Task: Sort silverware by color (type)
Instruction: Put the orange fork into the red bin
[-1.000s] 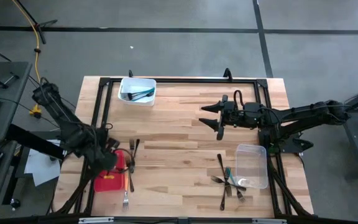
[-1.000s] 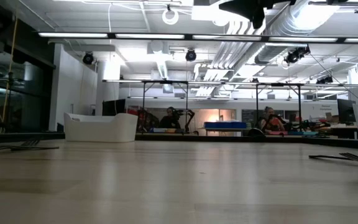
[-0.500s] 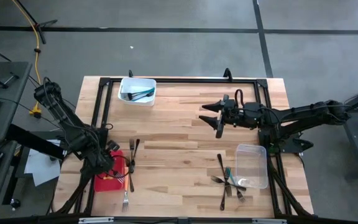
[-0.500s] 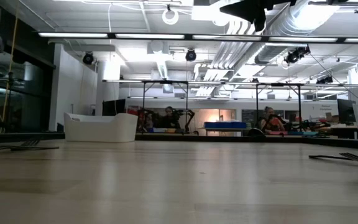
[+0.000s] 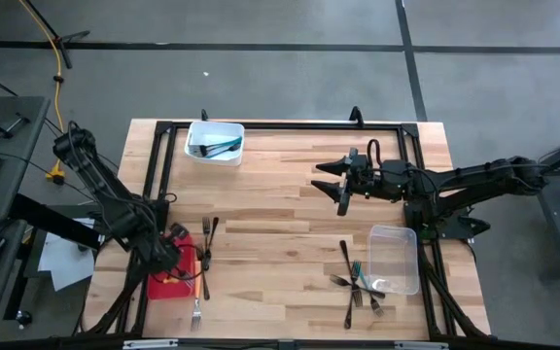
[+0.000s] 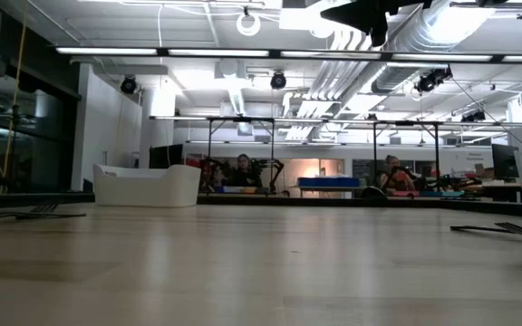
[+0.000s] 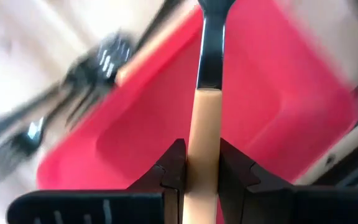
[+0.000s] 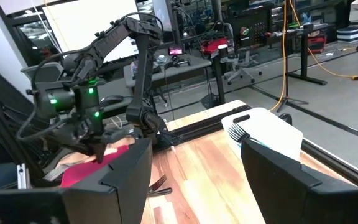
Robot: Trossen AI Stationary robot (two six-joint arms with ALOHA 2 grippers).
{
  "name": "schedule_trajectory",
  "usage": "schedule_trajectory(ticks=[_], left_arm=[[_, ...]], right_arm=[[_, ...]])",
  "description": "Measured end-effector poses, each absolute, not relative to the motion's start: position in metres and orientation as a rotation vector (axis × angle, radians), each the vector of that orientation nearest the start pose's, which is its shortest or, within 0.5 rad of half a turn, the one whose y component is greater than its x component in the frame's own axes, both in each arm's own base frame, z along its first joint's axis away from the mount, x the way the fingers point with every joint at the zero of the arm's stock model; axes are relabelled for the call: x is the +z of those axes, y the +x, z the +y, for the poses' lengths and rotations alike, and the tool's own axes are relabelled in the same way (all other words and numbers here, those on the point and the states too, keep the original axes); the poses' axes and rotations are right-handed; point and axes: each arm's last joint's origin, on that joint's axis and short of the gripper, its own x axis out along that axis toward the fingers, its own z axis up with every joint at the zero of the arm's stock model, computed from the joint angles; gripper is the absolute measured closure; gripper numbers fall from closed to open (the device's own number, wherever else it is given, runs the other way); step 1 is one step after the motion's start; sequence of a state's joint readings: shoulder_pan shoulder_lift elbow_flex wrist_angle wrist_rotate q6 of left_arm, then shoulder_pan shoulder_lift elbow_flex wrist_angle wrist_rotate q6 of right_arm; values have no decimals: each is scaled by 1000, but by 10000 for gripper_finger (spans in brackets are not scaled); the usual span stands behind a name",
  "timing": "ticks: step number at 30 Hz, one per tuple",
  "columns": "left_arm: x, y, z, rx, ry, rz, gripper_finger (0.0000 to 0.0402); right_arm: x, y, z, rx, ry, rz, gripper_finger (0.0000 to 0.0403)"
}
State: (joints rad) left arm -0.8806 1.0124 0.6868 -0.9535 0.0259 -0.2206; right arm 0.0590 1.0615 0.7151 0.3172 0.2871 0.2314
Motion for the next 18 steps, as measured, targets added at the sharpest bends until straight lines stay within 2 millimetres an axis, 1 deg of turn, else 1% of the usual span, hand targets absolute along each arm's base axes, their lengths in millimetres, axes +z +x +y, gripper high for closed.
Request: schedule_trajectory(ticks=[3, 7, 9, 11, 13, 18], left_arm=[[211, 108, -133, -674, 342, 1221, 359], [203, 113, -139, -661, 361, 1252, 359], [202, 117, -144, -669, 349, 1228, 359], [207, 125, -153, -692, 309, 1152, 359], [218, 133, -161, -698, 253, 1054, 359], [238, 145, -172, -639, 78, 901, 359]], right_arm=[[304, 238, 6, -229, 225, 3, 171], [304, 238, 6, -229, 223, 11, 171], [304, 238, 6, -229, 221, 12, 171], [302, 238, 6, -230, 221, 23, 171], [302, 238, 6, -231, 225, 30, 171], [299, 237, 6, -227, 220, 58, 171]])
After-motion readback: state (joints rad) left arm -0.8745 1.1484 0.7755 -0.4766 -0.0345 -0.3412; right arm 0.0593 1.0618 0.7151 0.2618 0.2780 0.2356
